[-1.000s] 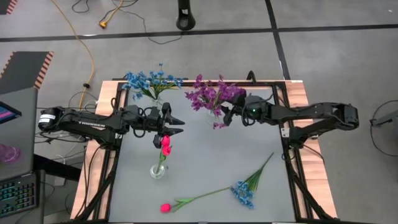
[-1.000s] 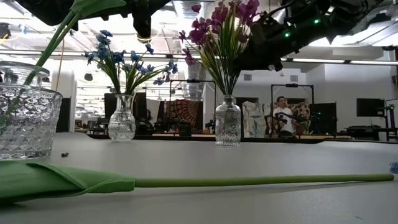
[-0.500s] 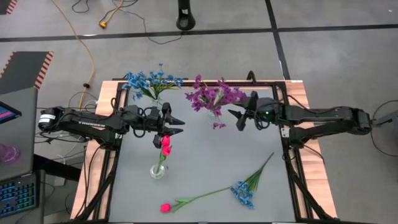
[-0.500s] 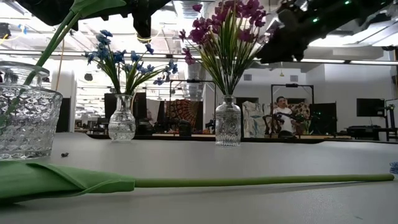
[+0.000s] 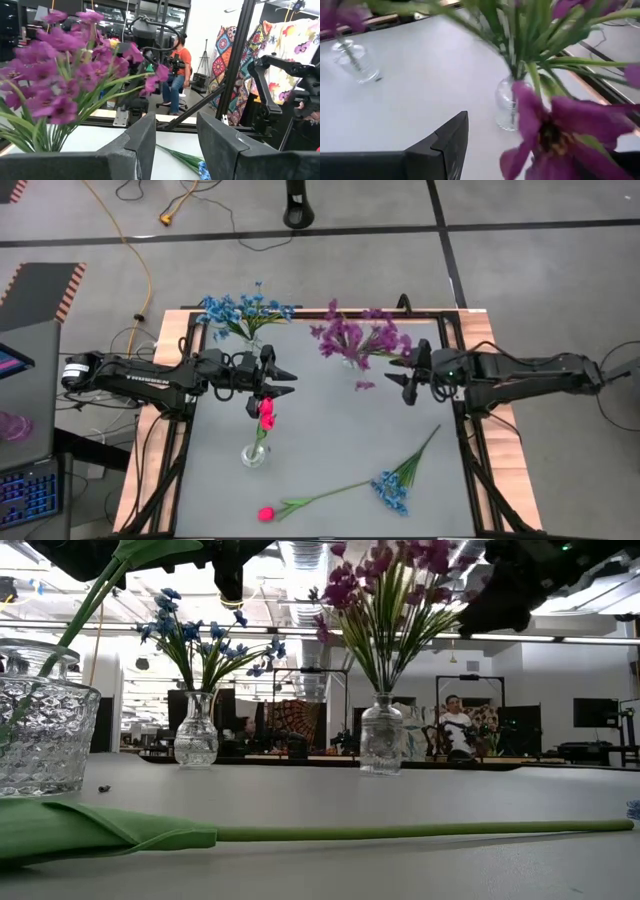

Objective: Sort flowers into vase by color
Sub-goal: Put the blue flower into the top left transparent vase

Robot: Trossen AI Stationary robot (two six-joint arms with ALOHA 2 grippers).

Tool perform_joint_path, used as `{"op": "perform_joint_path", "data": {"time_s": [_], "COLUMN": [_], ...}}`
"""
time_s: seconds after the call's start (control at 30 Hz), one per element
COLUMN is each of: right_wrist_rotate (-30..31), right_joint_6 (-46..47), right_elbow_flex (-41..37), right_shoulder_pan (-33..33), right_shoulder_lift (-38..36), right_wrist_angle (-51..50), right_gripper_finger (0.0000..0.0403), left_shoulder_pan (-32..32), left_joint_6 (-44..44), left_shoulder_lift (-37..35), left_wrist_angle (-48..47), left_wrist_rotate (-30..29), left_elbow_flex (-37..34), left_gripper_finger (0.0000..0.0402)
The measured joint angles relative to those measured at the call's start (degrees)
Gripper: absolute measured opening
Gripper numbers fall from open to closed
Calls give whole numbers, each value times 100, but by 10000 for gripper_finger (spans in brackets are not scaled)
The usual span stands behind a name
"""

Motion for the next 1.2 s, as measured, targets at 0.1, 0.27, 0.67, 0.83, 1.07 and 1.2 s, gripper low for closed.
{"op": "perform_joint_path", "data": {"time_s": [0.1,0.27,0.67,0.83,1.07,1.2], "right_wrist_rotate": [2,3,539,621,601,536], "right_joint_6": [2,6,-817,-1185,-1196,-1204], "right_elbow_flex": [0,0,0,0,0,0], "right_shoulder_pan": [145,182,-204,-542,-703,-703], "right_shoulder_lift": [-28,-26,27,113,567,956], "right_wrist_angle": [53,208,89,-214,-334,-308], "right_gripper_finger": [224,224,224,224,224,224], "left_shoulder_pan": [0,0,0,0,0,0], "left_joint_6": [2,-1,-46,-46,-44,-44], "left_shoulder_lift": [0,0,0,0,0,0], "left_wrist_angle": [1,2,4,2,-2,-4], "left_wrist_rotate": [-4,-7,-15,-15,-17,-17], "left_elbow_flex": [0,0,0,0,0,0], "left_gripper_finger": [129,129,129,129,129,129]}}
